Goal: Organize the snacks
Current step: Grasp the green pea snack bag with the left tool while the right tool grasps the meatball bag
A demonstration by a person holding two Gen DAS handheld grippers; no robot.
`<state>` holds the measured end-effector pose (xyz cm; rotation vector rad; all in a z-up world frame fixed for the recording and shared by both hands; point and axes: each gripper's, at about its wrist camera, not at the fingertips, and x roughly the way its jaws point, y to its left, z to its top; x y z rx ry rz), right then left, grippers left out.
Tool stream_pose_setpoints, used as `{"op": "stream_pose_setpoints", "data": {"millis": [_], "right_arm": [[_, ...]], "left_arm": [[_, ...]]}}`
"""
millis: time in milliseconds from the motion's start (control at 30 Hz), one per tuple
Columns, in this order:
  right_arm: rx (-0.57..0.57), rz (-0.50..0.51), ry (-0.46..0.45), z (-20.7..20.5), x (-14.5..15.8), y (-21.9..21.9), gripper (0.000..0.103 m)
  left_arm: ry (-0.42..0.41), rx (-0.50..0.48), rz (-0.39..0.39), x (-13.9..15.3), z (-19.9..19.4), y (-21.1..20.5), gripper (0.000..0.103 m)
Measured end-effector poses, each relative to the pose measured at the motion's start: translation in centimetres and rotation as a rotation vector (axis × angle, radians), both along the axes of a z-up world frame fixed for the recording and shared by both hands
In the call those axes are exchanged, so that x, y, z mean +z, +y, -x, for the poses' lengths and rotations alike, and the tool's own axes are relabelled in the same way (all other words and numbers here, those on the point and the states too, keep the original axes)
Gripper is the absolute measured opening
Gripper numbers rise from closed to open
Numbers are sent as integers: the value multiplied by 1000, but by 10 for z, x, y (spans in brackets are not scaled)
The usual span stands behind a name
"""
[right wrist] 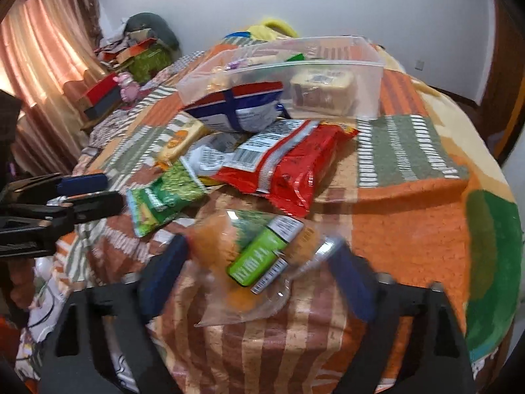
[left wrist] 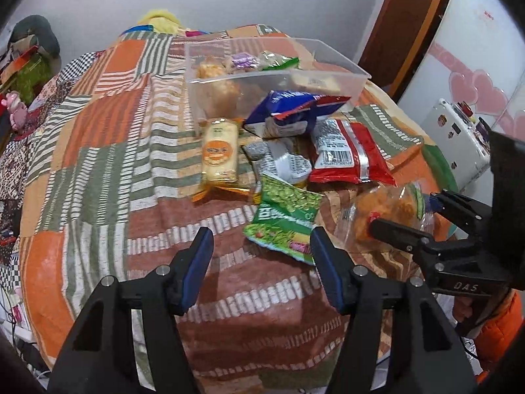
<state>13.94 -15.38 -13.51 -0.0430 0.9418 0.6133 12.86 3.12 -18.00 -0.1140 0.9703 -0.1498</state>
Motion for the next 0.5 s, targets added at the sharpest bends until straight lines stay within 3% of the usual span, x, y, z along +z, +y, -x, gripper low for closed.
{"op": "stream_pose_setpoints", "data": {"millis": [200, 400, 500], "right_arm": [[-21, -7, -34, 5, 3, -9, 41], [-42, -21, -49, 4, 11, -22, 38], [-55, -31, -63, 4, 18, -28, 38]], "left_arm": [[26, -30, -4, -13, -18, -15, 61], [32, -28, -30, -27, -32, -24, 61], [6, -28, -64, -30, -32, -27, 52]]}}
